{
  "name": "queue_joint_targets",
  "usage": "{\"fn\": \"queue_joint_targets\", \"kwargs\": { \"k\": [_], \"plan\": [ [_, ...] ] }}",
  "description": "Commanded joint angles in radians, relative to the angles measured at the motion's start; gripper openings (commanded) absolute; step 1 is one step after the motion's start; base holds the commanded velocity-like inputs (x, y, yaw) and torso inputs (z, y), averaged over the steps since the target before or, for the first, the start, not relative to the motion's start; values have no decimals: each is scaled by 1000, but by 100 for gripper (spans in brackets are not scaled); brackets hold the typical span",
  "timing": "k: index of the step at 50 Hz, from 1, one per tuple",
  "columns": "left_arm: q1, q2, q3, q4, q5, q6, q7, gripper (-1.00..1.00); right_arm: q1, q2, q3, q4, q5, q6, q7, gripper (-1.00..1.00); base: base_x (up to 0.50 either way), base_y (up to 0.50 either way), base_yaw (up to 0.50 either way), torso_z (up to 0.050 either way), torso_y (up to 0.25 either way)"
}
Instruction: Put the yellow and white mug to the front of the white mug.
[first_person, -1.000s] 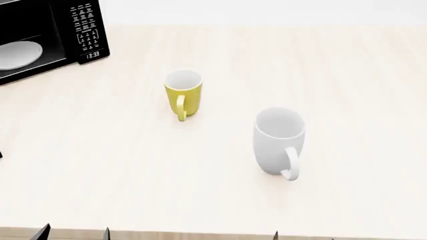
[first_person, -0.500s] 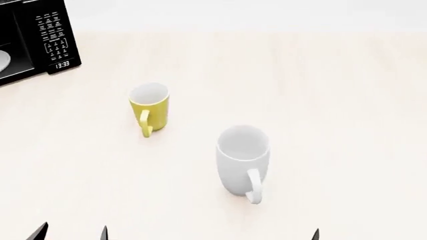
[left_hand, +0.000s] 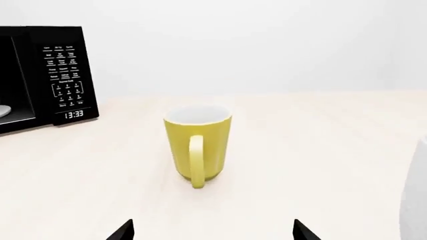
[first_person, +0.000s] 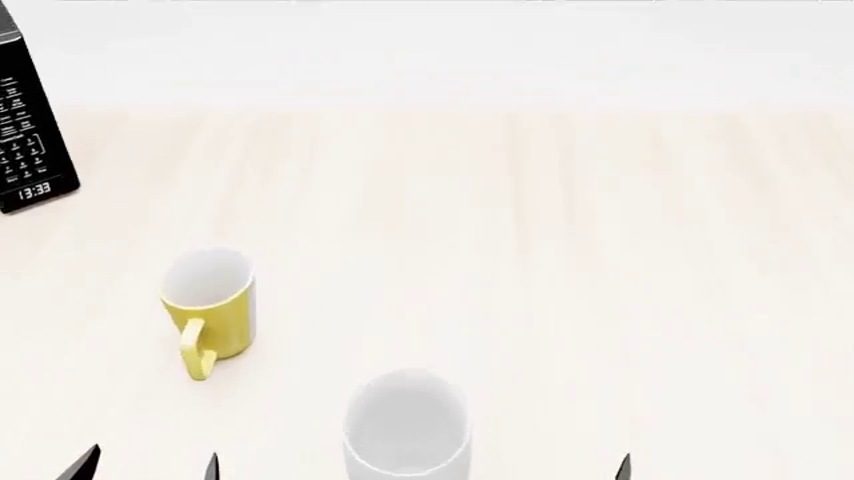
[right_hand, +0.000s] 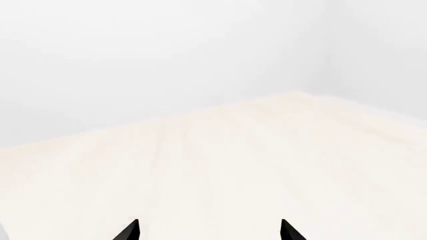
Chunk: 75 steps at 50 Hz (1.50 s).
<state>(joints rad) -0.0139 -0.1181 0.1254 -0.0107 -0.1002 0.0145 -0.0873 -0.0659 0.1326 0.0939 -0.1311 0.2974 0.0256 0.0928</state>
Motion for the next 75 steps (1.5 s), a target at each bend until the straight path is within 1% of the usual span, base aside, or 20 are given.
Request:
{"fn": "queue_joint_targets", "kwargs": {
  "k": [1, 9, 10, 12, 34, 35, 36, 61, 75],
  "plan": [
    [-2, -10, 13, -2, -10, 2, -8, 100, -1, 7, -19, 0, -19, -10, 19, 100, 500, -23, 0, 0, 0],
    [-5, -15, 18, -11, -16, 7, -14, 100, 0, 11, -24, 4, -23, -13, 34, 100, 500, -2, 0, 0, 0],
    [-7, -15, 19, -13, -16, 6, -15, 100, 4, 2, -13, 6, -34, -4, 67, 100, 500, 0, 0, 0, 0],
    [-9, -16, 22, -14, -17, 4, -17, 100, 16, 6, -9, 12, -10, 48, 75, 100, 0, 0, 0, 0, 0],
    [-24, -27, 33, -37, -34, -4, -36, 100, 20, 19, -27, 17, 5, 51, 95, 100, 0, 0, 0, 0, 0],
    [-142, -5, 3, -187, -60, -14, -43, 100, 20, 20, -21, 22, 9, 52, 98, 100, 0, 0, 0, 0, 0],
    [-147, -4, 3, -210, -62, -9, -42, 100, 20, 20, -21, 22, 11, 52, 98, 100, 0, 0, 0, 0, 0],
    [-161, -14, 27, -224, -71, -8, -60, 100, 20, 34, -34, 22, 25, 48, 116, 100, 0, 0, 0, 0, 0],
    [-187, -17, 53, -261, -36, -9, -95, 100, 18, 41, -42, 22, 30, 45, 125, 100, 0, 0, 0, 0, 0]
  ]
}}
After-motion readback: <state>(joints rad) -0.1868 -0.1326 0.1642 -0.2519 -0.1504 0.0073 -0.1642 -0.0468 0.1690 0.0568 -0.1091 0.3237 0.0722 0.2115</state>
